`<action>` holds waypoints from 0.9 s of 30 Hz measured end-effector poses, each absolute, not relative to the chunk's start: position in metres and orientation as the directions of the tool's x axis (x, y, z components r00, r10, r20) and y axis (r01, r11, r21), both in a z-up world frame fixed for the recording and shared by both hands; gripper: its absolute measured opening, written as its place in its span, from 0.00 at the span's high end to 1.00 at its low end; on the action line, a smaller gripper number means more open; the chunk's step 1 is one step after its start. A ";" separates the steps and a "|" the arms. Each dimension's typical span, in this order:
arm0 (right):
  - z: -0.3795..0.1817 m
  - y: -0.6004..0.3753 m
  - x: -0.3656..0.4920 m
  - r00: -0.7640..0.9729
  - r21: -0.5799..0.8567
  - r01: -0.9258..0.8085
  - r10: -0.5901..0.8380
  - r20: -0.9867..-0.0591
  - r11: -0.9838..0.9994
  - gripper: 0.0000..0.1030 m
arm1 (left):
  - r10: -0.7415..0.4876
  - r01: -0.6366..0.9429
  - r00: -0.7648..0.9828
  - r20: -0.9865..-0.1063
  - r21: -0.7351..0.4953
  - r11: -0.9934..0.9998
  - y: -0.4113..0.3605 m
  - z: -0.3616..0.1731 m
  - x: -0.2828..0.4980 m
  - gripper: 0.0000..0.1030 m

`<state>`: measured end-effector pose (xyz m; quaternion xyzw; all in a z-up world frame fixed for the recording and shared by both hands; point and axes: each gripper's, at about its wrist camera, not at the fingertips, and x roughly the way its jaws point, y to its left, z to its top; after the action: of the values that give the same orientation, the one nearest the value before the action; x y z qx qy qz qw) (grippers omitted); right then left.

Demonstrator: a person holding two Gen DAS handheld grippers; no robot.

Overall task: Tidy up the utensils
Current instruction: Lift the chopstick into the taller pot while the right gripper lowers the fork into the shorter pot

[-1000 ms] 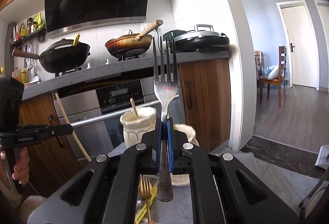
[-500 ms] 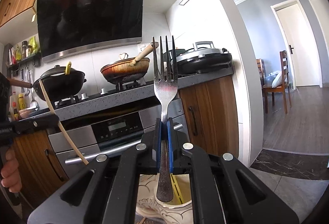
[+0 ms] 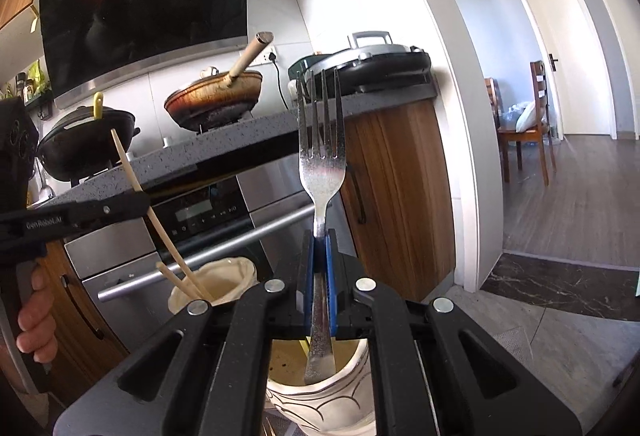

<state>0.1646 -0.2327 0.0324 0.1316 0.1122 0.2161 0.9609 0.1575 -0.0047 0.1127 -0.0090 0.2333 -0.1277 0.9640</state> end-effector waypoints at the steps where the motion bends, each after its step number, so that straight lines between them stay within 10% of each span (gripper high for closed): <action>1: 0.030 -0.231 0.166 0.878 0.300 -0.384 0.446 -0.174 0.873 0.95 | -0.251 0.242 0.852 -0.458 -0.080 0.967 -0.005 0.108 0.159 0.95; 27: 0.007 -0.216 0.181 0.839 0.219 -0.330 0.392 -0.378 0.918 0.95 | -0.187 0.215 0.794 -0.579 -0.021 0.976 -0.019 0.063 0.165 0.85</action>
<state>0.1812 -0.2155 0.0069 0.0729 0.2119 0.1887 0.9561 0.1646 -0.0191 0.0634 0.0230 0.3031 -0.1063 0.9467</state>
